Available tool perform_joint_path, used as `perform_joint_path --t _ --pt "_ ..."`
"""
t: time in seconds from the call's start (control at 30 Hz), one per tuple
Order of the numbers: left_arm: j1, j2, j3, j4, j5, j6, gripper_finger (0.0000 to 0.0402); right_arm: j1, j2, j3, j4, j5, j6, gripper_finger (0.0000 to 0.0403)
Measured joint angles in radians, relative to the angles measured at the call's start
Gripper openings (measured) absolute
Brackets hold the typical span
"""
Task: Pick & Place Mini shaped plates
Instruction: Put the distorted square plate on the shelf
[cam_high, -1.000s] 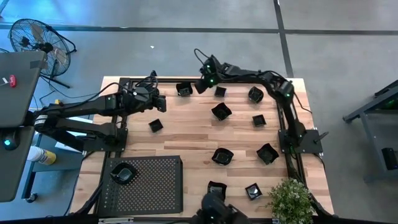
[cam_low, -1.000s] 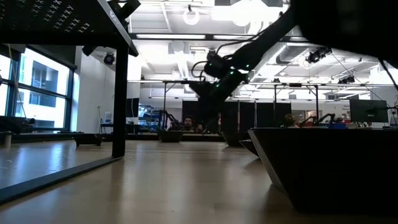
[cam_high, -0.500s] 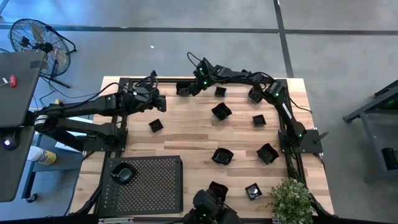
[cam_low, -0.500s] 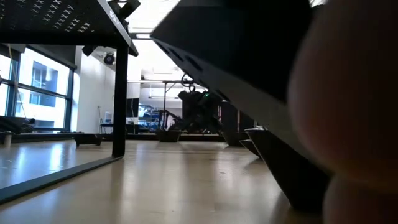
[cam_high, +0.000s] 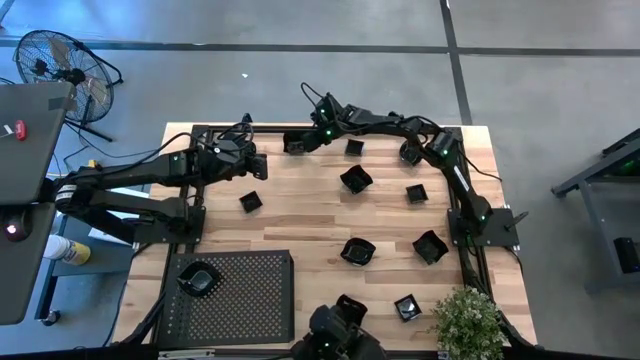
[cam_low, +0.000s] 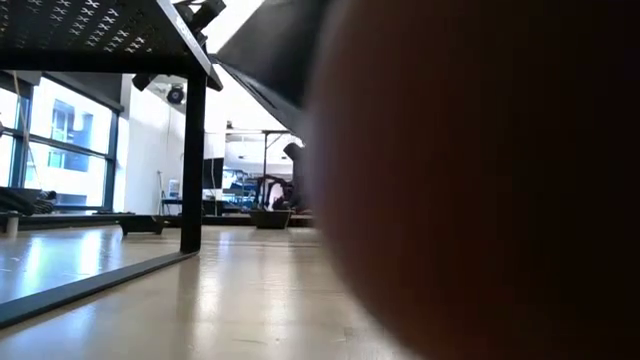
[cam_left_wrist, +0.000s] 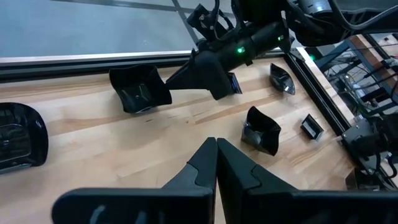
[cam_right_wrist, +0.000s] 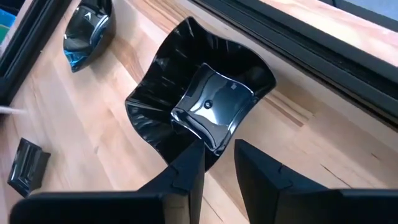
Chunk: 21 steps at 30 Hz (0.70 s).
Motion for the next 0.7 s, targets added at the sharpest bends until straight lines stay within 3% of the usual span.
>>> perform_joint_path --t 0.27,0.53,0.7 --pt "0.000 0.000 0.000 0.000 0.000 0.000 0.0001 -0.004 0.008 -0.002 0.009 -0.012 0.054 0.0079" --pt "0.000 0.000 0.000 0.000 0.005 0.000 0.0001 -0.018 0.009 -0.002 0.028 -0.034 0.053 0.0007" --pt "0.000 0.000 0.000 0.000 0.006 0.000 0.0001 -0.040 0.008 -0.002 -0.022 -0.061 0.037 0.0004"
